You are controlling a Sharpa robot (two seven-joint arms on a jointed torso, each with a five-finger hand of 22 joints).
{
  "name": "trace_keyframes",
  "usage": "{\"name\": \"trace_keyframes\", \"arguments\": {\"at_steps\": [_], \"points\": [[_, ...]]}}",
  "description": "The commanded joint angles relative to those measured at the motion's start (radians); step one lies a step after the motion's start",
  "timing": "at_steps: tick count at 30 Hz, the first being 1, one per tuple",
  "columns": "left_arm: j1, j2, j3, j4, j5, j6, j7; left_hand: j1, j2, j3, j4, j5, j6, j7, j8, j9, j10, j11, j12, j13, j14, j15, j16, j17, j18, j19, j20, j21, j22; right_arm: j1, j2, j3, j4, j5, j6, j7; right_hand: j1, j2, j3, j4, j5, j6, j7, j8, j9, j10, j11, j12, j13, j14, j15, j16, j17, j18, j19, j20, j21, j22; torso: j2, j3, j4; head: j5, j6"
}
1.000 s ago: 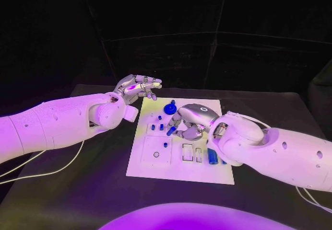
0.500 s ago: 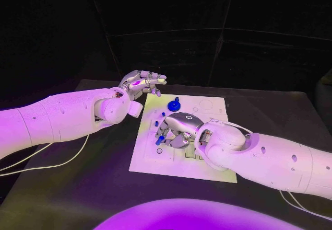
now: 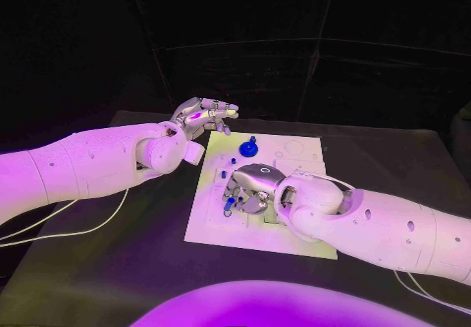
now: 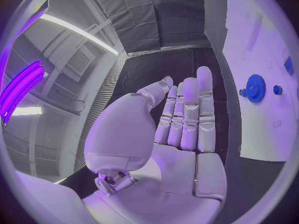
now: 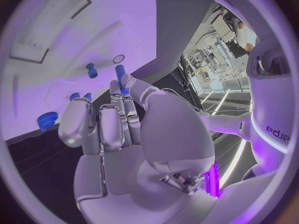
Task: Assemble the parts on the task board
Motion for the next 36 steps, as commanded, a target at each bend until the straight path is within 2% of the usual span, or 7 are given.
{"name": "trace_keyframes", "arguments": {"at_steps": [1,6,11,16,32,36], "points": [[0.002,0.001,0.001,0.0,0.003,0.009,0.008,0.009,0.002,-0.004,0.0,-0.003,-0.003,0.005,-0.006,-0.001,-0.005,0.005,0.005,-0.001,-0.005,0.0,-0.003,-0.001,0.006,-0.001,0.003,-0.005,-0.001,0.001,0.002,0.0,0.002,-0.026,0.042,-0.01,-0.01,-0.001,0.005,0.001,0.007,0.005,0.005,0.002,0.001,-0.002,0.003,-0.007,-0.001,0.031,0.001,0.0,-0.001,0.007,-0.001,-0.002,-0.003,-0.001,0.0,0.0002,0.0002,0.0,-0.003],[0.002,0.001,0.001,0.0,0.003,0.01,0.007,0.013,0.004,-0.006,-0.003,-0.003,-0.002,0.005,-0.005,-0.001,-0.004,0.005,0.007,0.0,-0.006,-0.001,-0.003,-0.005,0.006,-0.001,0.003,-0.006,-0.003,0.001,0.005,-0.002,-0.002,-0.046,0.053,-0.015,-0.011,-0.001,0.005,0.001,0.007,0.005,0.005,0.002,0.001,-0.002,0.003,-0.007,-0.001,0.031,0.001,0.0,-0.002,0.007,-0.001,-0.002,-0.003,-0.001,0.0,0.0,0.0007,0.002,-0.005],[0.002,0.002,0.001,-0.001,0.003,0.01,0.006,0.013,0.004,-0.006,-0.003,-0.003,-0.002,0.005,-0.005,-0.001,-0.004,0.005,0.007,0.0,-0.006,-0.001,-0.003,-0.005,0.006,-0.001,0.003,-0.006,-0.003,0.001,0.005,-0.018,0.0,-0.053,0.058,-0.015,-0.011,0.0,0.005,0.001,0.007,0.006,0.005,0.002,0.001,-0.002,0.003,-0.008,-0.001,0.031,0.001,0.0,-0.002,0.007,-0.001,-0.002,-0.002,0.0,0.0,0.0003,-0.0002,0.005,-0.007],[0.002,0.002,0.001,-0.001,0.003,0.011,0.006,0.013,0.004,-0.006,-0.003,-0.003,-0.002,0.005,-0.005,-0.001,-0.004,0.005,0.007,0.0,-0.006,-0.001,-0.003,-0.005,0.006,-0.001,0.003,-0.006,-0.003,0.001,0.007,-0.025,-0.002,-0.055,0.06,-0.016,-0.011,0.0,0.005,0.001,0.007,0.006,0.005,0.002,0.001,-0.002,0.003,-0.008,-0.001,0.031,0.001,0.0,-0.002,0.007,-0.001,-0.002,-0.002,0.0,0.0,-0.0002,-0.0002,0.005,-0.008],[0.002,0.002,0.001,0.0,0.003,0.012,0.005,0.013,0.004,-0.006,-0.003,-0.003,-0.002,0.005,-0.005,-0.001,-0.004,0.005,0.007,0.0,-0.006,-0.001,-0.003,-0.005,0.006,-0.001,0.003,-0.006,-0.003,0.0,0.026,-0.029,-0.016,-0.093,0.055,-0.035,-0.016,-0.004,0.003,0.001,0.005,0.006,0.006,0.001,0.0,-0.002,0.004,-0.011,-0.001,0.03,0.001,-0.002,-0.006,0.008,-0.003,-0.001,-0.005,-0.004,-0.001,-0.0006,-0.0003,0.007,-0.011],[0.002,0.002,0.001,0.0,0.003,0.012,0.004,0.013,0.004,-0.006,-0.003,-0.003,-0.002,0.005,-0.005,-0.001,-0.004,0.005,0.007,0.0,-0.006,-0.001,-0.003,-0.005,0.006,-0.001,0.003,-0.006,-0.003,0.0,0.031,-0.029,-0.019,-0.095,0.062,-0.029,-0.043,-0.028,-0.012,0.008,0.026,-0.017,0.013,-0.015,-0.006,-0.029,0.012,-0.032,-0.005,0.028,0.009,-0.004,-0.011,0.008,-0.006,0.004,-0.007,-0.007,-0.001,-0.0007,-0.0003,0.007,-0.011]]}}
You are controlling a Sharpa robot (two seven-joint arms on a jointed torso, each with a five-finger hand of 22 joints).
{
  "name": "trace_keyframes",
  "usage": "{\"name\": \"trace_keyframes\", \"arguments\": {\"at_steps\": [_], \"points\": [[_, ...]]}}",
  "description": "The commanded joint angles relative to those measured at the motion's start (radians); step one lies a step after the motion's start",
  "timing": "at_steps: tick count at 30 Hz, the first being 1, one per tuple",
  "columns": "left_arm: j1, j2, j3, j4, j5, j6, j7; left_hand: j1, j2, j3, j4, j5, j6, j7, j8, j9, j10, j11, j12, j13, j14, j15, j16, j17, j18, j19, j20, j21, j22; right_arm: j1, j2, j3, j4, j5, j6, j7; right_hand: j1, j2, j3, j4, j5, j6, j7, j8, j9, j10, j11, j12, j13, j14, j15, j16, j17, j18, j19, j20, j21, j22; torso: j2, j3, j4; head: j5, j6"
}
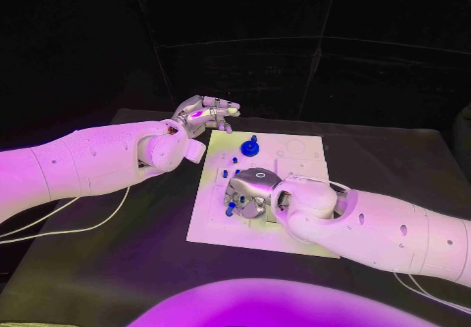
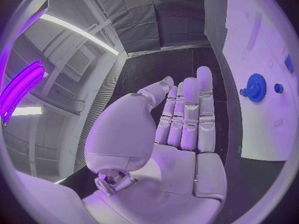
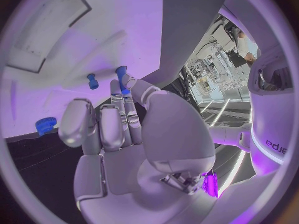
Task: Assemble the parts on the task board
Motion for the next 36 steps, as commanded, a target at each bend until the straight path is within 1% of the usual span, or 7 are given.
{"name": "trace_keyframes", "arguments": {"at_steps": [1,6,23,26,28,31,36], "points": [[0.002,0.001,0.001,0.001,0.003,0.011,0.005,0.007,-0.001,-0.003,0.0,-0.003,-0.002,0.005,-0.005,-0.001,-0.004,0.005,0.003,0.0,-0.006,-0.001,-0.003,-0.001,0.006,-0.001,0.003,-0.006,-0.001,0.0,0.004,-0.002,-0.003,-0.019,0.016,-0.003,-0.031,-0.015,-0.016,0.009,0.026,-0.024,0.007,-0.019,-0.008,-0.032,0.006,-0.02,-0.006,0.027,0.012,-0.005,-0.004,0.008,-0.006,0.007,-0.008,-0.003,0.0,-0.0001,-0.0001,0.0,0.0],[0.002,0.0,0.001,0.002,0.003,0.012,0.003,0.007,-0.001,-0.003,0.0,-0.003,-0.002,0.005,-0.005,-0.001,-0.004,0.005,0.003,0.0,-0.006,-0.001,-0.003,-0.001,0.006,-0.001,0.003,-0.006,-0.001,0.0,0.006,-0.002,-0.003,-0.007,0.006,0.012,-0.053,-0.039,-0.039,0.017,0.05,-0.072,0.005,-0.027,-0.013,-0.053,0.011,-0.023,-0.005,0.026,0.016,-0.005,-0.007,0.009,-0.008,0.013,-0.01,-0.005,0.0,0.0003,-0.0001,0.001,-0.001],[0.002,-0.002,0.001,0.002,0.003,0.015,-0.001,0.007,-0.001,-0.003,0.0,-0.003,-0.002,0.005,-0.005,-0.001,-0.004,0.005,0.003,0.0,-0.006,-0.001,-0.003,-0.001,0.006,-0.001,0.003,-0.006,-0.001,0.0,0.004,-0.003,0.004,0.009,-0.025,0.029,-0.053,-0.044,-0.051,0.019,0.055,-0.11,0.001,-0.026,-0.012,-0.053,0.006,-0.02,-0.004,0.025,0.011,-0.005,-0.011,0.01,-0.009,0.01,-0.011,-0.007,0.0,0.0004,-0.0005,0.0,-0.002],[0.002,-0.002,0.001,0.002,0.003,0.015,-0.002,0.007,-0.001,-0.003,0.0,-0.003,-0.002,0.005,-0.005,-0.001,-0.004,0.005,0.003,0.0,-0.006,-0.001,-0.003,-0.001,0.006,-0.001,0.003,-0.006,-0.001,0.0,0.001,-0.003,0.008,0.012,-0.039,0.031,-0.059,-0.054,-0.061,0.021,0.056,-0.131,0.001,-0.027,-0.013,-0.06,0.005,-0.021,-0.004,0.025,0.012,-0.006,-0.013,0.011,-0.01,0.009,-0.014,-0.011,0.0,0.0006,-0.0004,-0.001,-0.001],[0.002,-0.002,0.001,0.002,0.003,0.016,-0.003,0.007,-0.001,-0.003,0.0,-0.003,-0.002,0.005,-0.005,-0.001,-0.004,0.005,0.003,0.0,-0.006,-0.001,-0.003,-0.001,0.006,-0.001,0.003,-0.006,-0.001,0.0,-0.003,-0.003,0.011,0.013,-0.056,0.03,-0.067,-0.064,-0.078,0.025,0.053,-0.154,0.002,-0.026,-0.014,-0.08,0.009,-0.025,-0.005,0.023,0.014,-0.01,-0.021,0.012,-0.014,0.011,-0.019,-0.02,-0.001,0.0007,-0.0005,-0.002,0.0],[0.002,-0.002,0.001,0.002,0.003,0.017,-0.003,0.007,-0.001,-0.003,0.0,-0.003,-0.002,0.005,-0.005,-0.001,-0.004,0.005,0.003,0.0,-0.006,-0.001,-0.003,-0.001,0.006,-0.001,0.003,-0.006,-0.001,-0.001,-0.024,-0.003,0.02,0.014,-0.114,0.029,-0.07,-0.081,-0.14,0.028,0.049,-0.225,0.006,-0.025,-0.013,-0.194,0.027,-0.025,-0.006,0.015,0.026,-0.025,-0.047,0.028,-0.049,0.021,-0.08,-0.118,-0.001,0.0005,-0.0015,-0.004,0.002],[0.002,-0.004,0.001,0.001,0.003,0.018,-0.004,0.007,-0.001,-0.003,0.0,-0.003,-0.002,0.005,-0.005,-0.001,-0.004,0.005,0.003,0.0,-0.006,-0.001,-0.003,-0.001,0.006,-0.001,0.003,-0.006,-0.001,0.0,-0.091,-0.002,0.07,0.05,-0.204,0.04,-0.054,-0.068,-0.248,0.04,0.062,-0.264,0.016,-0.022,-0.01,-0.24,0.031,0.01,0.0,0.01,0.032,-0.039,-0.072,0.031,-0.047,0.028,-0.096,-0.136,-0.002,0.0009,-0.002,-0.01,0.007]]}}
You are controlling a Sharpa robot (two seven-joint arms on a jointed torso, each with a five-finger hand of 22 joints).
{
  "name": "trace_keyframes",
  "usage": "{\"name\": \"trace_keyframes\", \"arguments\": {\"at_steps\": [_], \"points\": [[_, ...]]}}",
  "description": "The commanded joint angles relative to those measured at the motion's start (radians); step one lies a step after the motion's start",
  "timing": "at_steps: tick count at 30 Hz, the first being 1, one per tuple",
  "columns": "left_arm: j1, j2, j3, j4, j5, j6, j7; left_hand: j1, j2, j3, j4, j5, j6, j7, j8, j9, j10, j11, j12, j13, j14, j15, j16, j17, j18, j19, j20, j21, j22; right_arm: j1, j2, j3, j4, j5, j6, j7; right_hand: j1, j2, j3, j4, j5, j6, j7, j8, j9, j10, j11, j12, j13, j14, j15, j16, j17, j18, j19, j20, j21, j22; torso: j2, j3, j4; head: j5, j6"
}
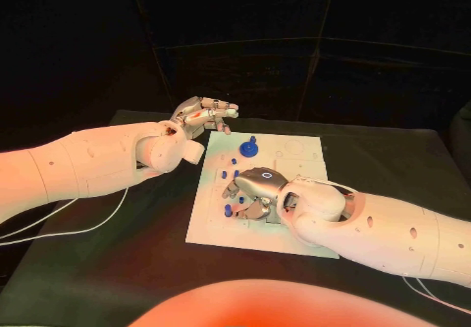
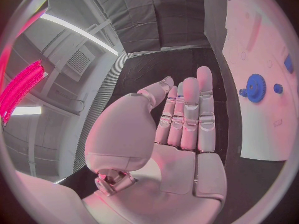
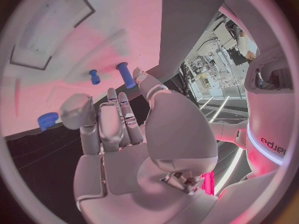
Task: Assemble the parts on the task board
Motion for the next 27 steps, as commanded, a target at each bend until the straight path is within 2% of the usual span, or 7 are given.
{"name": "trace_keyframes", "arguments": {"at_steps": [1,8,11,13,16,18,27], "points": [[0.002,-0.002,0.001,0.0,0.003,0.013,0.001,0.007,-0.001,-0.003,0.0,-0.003,-0.002,0.005,-0.005,-0.001,-0.004,0.005,0.003,0.0,-0.006,-0.001,-0.003,-0.001,0.006,-0.001,0.003,-0.006,-0.001,0.003,-0.043,0.002,0.04,0.047,-0.133,0.022,0.017,0.013,-0.047,0.006,0.011,-0.006,0.006,0.003,0.002,0.003,-0.004,0.025,0.003,0.008,0.003,-0.006,-0.008,0.015,0.006,0.003,-0.003,0.0,-0.002,0.0003,-0.0018,-0.007,0.004],[0.002,-0.004,0.001,0.001,0.003,0.014,0.001,0.007,-0.001,-0.003,0.0,-0.003,-0.002,0.005,-0.005,-0.001,-0.004,0.005,0.003,0.0,-0.006,-0.001,-0.003,-0.001,0.006,-0.001,0.003,-0.006,-0.001,0.028,-0.2,0.035,0.124,0.258,-0.189,0.025,0.006,0.061,-0.098,0.04,0.045,0.102,0.003,0.046,0.02,0.212,-0.03,0.159,0.04,0.034,-0.014,0.052,0.093,-0.004,0.051,-0.007,0.059,0.104,-0.008,-0.003,-0.0053,-0.026,0.015],[0.002,-0.007,0.0,0.002,0.003,0.014,0.002,0.009,-0.001,-0.005,-0.002,-0.003,-0.002,0.005,-0.005,-0.001,-0.005,0.005,0.004,-0.001,-0.007,-0.001,-0.002,-0.004,0.007,0.0,0.003,-0.007,-0.002,0.04,-0.284,0.043,0.146,0.391,-0.174,-0.011,-0.011,0.049,-0.127,0.053,0.085,0.156,-0.025,0.076,0.029,0.352,-0.066,0.284,0.112,0.058,-0.042,0.121,0.218,-0.024,0.091,-0.033,0.131,0.219,-0.013,-0.0059,-0.0103,-0.038,0.02],[0.002,-0.008,0.0,0.003,0.003,0.014,0.002,0.009,-0.001,-0.005,-0.002,-0.003,-0.002,0.005,-0.005,-0.001,-0.005,0.005,0.004,-0.001,-0.007,-0.001,-0.002,-0.004,0.007,0.0,0.003,-0.007,-0.002,0.044,-0.331,0.045,0.159,0.44,-0.162,-0.042,-0.026,0.049,-0.164,0.07,0.138,0.159,-0.042,0.089,0.027,0.35,-0.087,0.442,0.252,0.057,-0.061,0.136,0.235,-0.03,0.099,-0.052,0.152,0.246,-0.016,-0.0077,-0.0135,-0.048,0.023],[0.001,-0.01,0.0,0.005,0.003,0.014,0.003,0.009,-0.001,-0.005,-0.002,-0.003,-0.002,0.005,-0.005,-0.001,-0.005,0.005,0.004,-0.001,-0.007,-0.001,-0.002,-0.004,0.007,0.0,0.003,-0.007,-0.002,0.046,-0.408,0.046,0.182,0.475,-0.146,-0.112,-0.056,0.075,-0.234,0.12,0.166,0.158,-0.049,0.132,0.033,0.352,-0.076,0.946,0.812,0.059,-0.066,0.157,0.271,-0.037,0.104,-0.051,0.176,0.284,-0.019,-0.0093,-0.0201,-0.073,0.027],[0.001,-0.01,0.0,0.006,0.003,0.014,0.004,0.009,-0.001,-0.005,-0.002,-0.003,-0.002,0.005,-0.005,-0.001,-0.005,0.005,0.004,-0.001,-0.007,-0.001,-0.002,-0.004,0.007,0.0,0.003,-0.007,-0.002,0.044,-0.439,0.046,0.194,0.468,-0.145,-0.152,-0.06,0.083,-0.263,0.136,0.174,0.156,-0.052,0.151,0.038,0.36,-0.081,1.059,0.945,0.062,-0.06,0.167,0.29,-0.037,0.107,-0.054,0.185,0.299,-0.02,-0.0098,-0.0233,-0.078,0.029],[0.001,-0.013,-0.002,0.007,0.003,0.015,0.005,0.009,-0.001,-0.005,-0.002,-0.003,-0.002,0.005,-0.005,-0.001,-0.005,0.005,0.004,-0.001,-0.007,-0.001,-0.002,-0.004,0.007,0.0,0.003,-0.007,-0.002,0.015,-0.502,0.044,0.233,0.357,-0.142,-0.31,-0.089,0.091,-0.357,0.187,0.168,0.16,-0.057,0.204,0.06,0.399,-0.09,1.223,1.16,0.068,-0.065,0.19,0.338,-0.043,0.116,-0.06,0.206,0.336,-0.024,-0.0076,-0.0361,-0.089,0.032]]}}
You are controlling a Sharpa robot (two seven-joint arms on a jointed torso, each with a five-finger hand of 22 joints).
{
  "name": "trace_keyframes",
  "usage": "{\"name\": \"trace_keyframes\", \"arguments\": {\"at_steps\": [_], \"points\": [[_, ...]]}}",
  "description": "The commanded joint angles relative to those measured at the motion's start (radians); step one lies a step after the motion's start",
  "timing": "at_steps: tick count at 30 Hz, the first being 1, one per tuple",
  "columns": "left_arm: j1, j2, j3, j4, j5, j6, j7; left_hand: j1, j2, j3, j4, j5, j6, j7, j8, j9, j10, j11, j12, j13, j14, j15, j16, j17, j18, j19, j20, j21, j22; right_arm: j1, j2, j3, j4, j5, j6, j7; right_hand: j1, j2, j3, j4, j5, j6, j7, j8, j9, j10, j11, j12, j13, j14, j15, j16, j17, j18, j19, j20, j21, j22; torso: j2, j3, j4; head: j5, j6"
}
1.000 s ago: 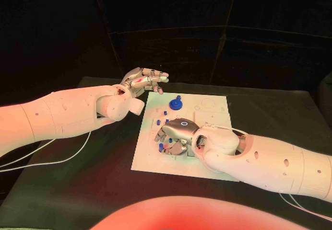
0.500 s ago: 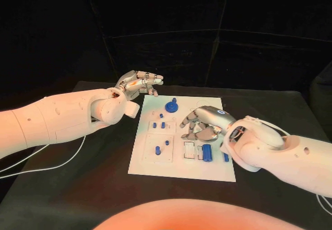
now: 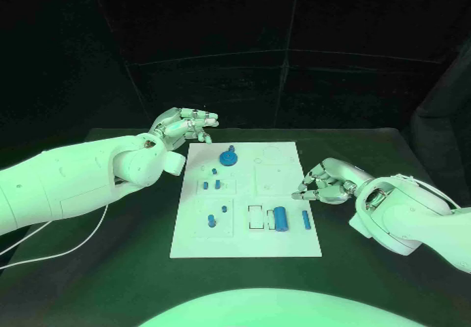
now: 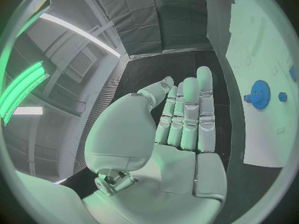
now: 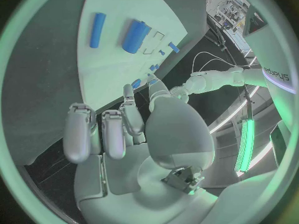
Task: Assemble the parts on the task board
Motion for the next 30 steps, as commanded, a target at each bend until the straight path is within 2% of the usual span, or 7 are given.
{"name": "trace_keyframes", "arguments": {"at_steps": [1,4,8,13,15,30], "points": [[0.001,-0.002,-0.001,0.002,0.003,0.012,0.007,0.009,-0.001,-0.006,-0.002,-0.003,-0.002,0.005,-0.005,-0.001,-0.005,0.005,0.004,0.0,-0.007,-0.001,-0.002,-0.001,0.007,0.0,0.003,-0.004,-0.001,-0.007,0.0,0.0,0.013,-0.059,0.006,-0.137,-0.017,0.0,-0.021,0.011,-0.007,0.003,-0.008,0.01,0.006,0.014,-0.001,0.022,0.031,0.069,-0.003,0.006,0.052,-0.011,0.011,-0.009,0.006,0.008,-0.003,0.0008,-0.0092,-0.001,0.0],[0.001,-0.003,-0.001,0.003,0.003,0.013,0.007,0.009,-0.001,-0.006,-0.002,-0.003,-0.002,0.005,-0.005,-0.001,-0.005,0.005,0.004,0.0,-0.007,-0.001,-0.002,-0.002,0.007,0.0,0.003,-0.004,-0.001,-0.016,0.012,-0.003,0.015,-0.086,0.024,-0.17,-0.032,-0.003,-0.047,0.03,-0.021,-0.002,-0.009,0.017,0.012,0.016,-0.001,0.031,0.047,0.069,-0.004,0.008,0.056,-0.011,0.011,-0.01,0.008,0.012,-0.005,-0.0002,-0.0116,-0.001,0.001],[0.001,-0.001,-0.002,0.003,0.003,0.014,0.007,0.009,-0.001,-0.006,-0.002,-0.003,-0.002,0.005,-0.005,-0.001,-0.005,0.005,0.004,0.0,-0.007,-0.001,-0.002,-0.002,0.007,0.0,0.003,-0.004,-0.001,-0.031,0.039,-0.009,0.012,-0.108,0.04,-0.203,-0.042,-0.007,-0.072,0.051,-0.029,-0.01,-0.008,0.023,0.018,0.019,0.0,0.039,0.064,0.069,-0.003,0.01,0.06,-0.012,0.012,-0.009,0.01,0.015,-0.005,0.0006,-0.01,-0.003,-0.001],[0.001,-0.003,-0.003,0.004,0.003,0.014,0.007,0.009,-0.001,-0.006,-0.002,-0.003,-0.002,0.005,-0.005,-0.001,-0.005,0.005,0.004,0.0,-0.007,-0.001,-0.002,-0.002,0.007,0.0,0.003,-0.004,-0.001,-0.059,0.072,-0.012,0.004,-0.117,0.036,-0.235,-0.048,-0.015,-0.093,0.076,-0.033,-0.018,-0.007,0.029,0.023,0.021,0.001,0.045,0.077,0.07,-0.002,0.012,0.063,-0.012,0.012,-0.008,0.011,0.018,-0.004,-0.0012,-0.0091,-0.002,-0.001],[0.001,-0.004,-0.003,0.004,0.003,0.014,0.006,0.009,-0.001,-0.006,-0.002,-0.003,-0.002,0.005,-0.005,-0.001,-0.005,0.005,0.004,0.0,-0.007,-0.001,-0.002,-0.002,0.007,0.0,0.003,-0.004,-0.001,-0.065,0.084,-0.013,-0.002,-0.119,0.029,-0.245,-0.05,-0.018,-0.1,0.088,-0.033,-0.021,-0.007,0.031,0.026,0.021,0.001,0.047,0.082,0.07,-0.002,0.012,0.064,-0.012,0.012,-0.008,0.011,0.018,-0.004,-0.0005,-0.0121,0.002,-0.001],[0.001,-0.004,-0.003,0.005,0.003,0.014,0.005,0.009,0.0,-0.006,-0.002,-0.003,-0.002,0.005,-0.005,0.0,-0.005,0.005,0.005,0.0,-0.007,-0.001,-0.002,-0.002,0.007,0.0,0.003,-0.004,-0.002,-0.084,0.147,-0.013,-0.035,-0.127,0.058,-0.277,-0.035,-0.03,-0.11,0.112,-0.042,-0.03,-0.006,0.039,0.033,0.026,0.003,0.055,0.1,0.071,0.0,0.016,0.074,-0.013,0.013,-0.007,0.014,0.024,-0.003,-0.0002,-0.0123,0.001,-0.005]]}}
